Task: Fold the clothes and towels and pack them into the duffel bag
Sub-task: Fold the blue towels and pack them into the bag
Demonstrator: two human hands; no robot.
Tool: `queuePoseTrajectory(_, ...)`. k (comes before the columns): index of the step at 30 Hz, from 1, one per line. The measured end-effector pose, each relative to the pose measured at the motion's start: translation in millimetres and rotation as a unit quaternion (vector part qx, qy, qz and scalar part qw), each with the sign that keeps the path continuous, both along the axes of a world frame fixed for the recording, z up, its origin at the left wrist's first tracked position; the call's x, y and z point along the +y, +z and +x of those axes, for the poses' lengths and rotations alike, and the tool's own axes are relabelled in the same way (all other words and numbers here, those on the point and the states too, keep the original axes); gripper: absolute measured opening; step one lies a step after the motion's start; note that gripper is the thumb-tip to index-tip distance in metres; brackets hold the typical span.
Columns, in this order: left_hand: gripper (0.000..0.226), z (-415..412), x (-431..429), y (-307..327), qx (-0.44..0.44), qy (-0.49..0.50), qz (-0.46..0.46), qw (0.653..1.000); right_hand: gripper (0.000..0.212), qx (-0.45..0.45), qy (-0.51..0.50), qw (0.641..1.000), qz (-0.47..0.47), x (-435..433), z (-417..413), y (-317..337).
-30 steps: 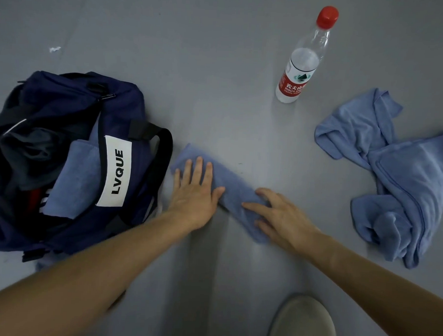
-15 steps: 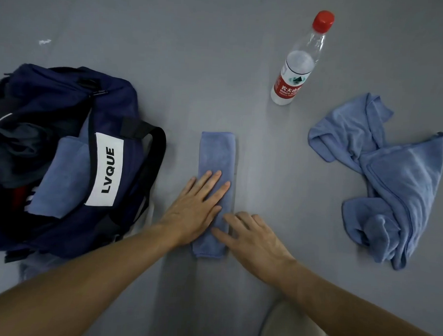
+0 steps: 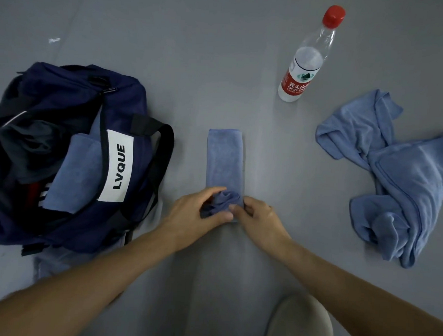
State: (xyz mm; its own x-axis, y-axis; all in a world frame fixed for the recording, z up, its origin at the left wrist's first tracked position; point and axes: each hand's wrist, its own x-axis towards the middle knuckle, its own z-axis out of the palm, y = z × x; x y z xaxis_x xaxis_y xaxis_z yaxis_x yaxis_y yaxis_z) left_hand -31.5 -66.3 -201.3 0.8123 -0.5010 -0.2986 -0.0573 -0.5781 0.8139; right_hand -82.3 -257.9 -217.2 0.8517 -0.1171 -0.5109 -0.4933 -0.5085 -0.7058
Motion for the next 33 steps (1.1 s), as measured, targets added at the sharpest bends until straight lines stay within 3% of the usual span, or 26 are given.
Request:
queuePoseTrajectory(4,0.041,6,-9,-14,-0.019,0.041,0.015,0.999,0.028,0.020,-0.059,0.998,0.014,2,21,1)
queuePoseTrajectory(6,0.039,17,-19,-19,-0.022,0.058,0.046,0.997,0.024,-0.047,-0.048,0.996,-0.057,5,20,3)
queuePoseTrajectory(9,0.042,33,-32,-22,-0.022,0.033,0.112,0.993,0.052,-0.210,0.077,0.957,-0.184,0,8,1)
queuePoseTrajectory(11,0.042,37,-34,-22,-0.055,0.019,0.149,0.987,0.066,-0.239,0.194,0.916,-0.257,-10,1,-9)
queuePoseTrajectory(14,0.033,29,-31,-23,-0.165,0.013,0.158,0.973,0.093,-0.218,0.298,0.864,-0.343,-23,-2,-23)
queuePoseTrajectory(18,0.029,22,-17,-47,-0.395,-0.077,0.104,0.910,0.088,-0.254,0.277,0.856,-0.355,-23,5,-27)
queuePoseTrajectory(21,0.064,21,3,-56,-0.309,-0.137,0.133,0.932,0.077,-0.258,0.263,0.864,-0.345,-22,12,-29)
queuePoseTrajectory(24,0.090,23,15,-58,-0.243,-0.185,0.185,0.934,0.081,-0.242,0.269,0.877,-0.317,-21,18,-28)
queuePoseTrajectory(29,0.066,27,3,-43,-0.244,-0.125,0.139,0.951,0.072,-0.202,0.262,0.910,-0.251,-21,28,-16)
queuePoseTrajectory(33,0.043,31,-1,-25,-0.164,-0.096,0.111,0.975,0.056,-0.131,0.180,0.963,-0.150,-22,32,0)
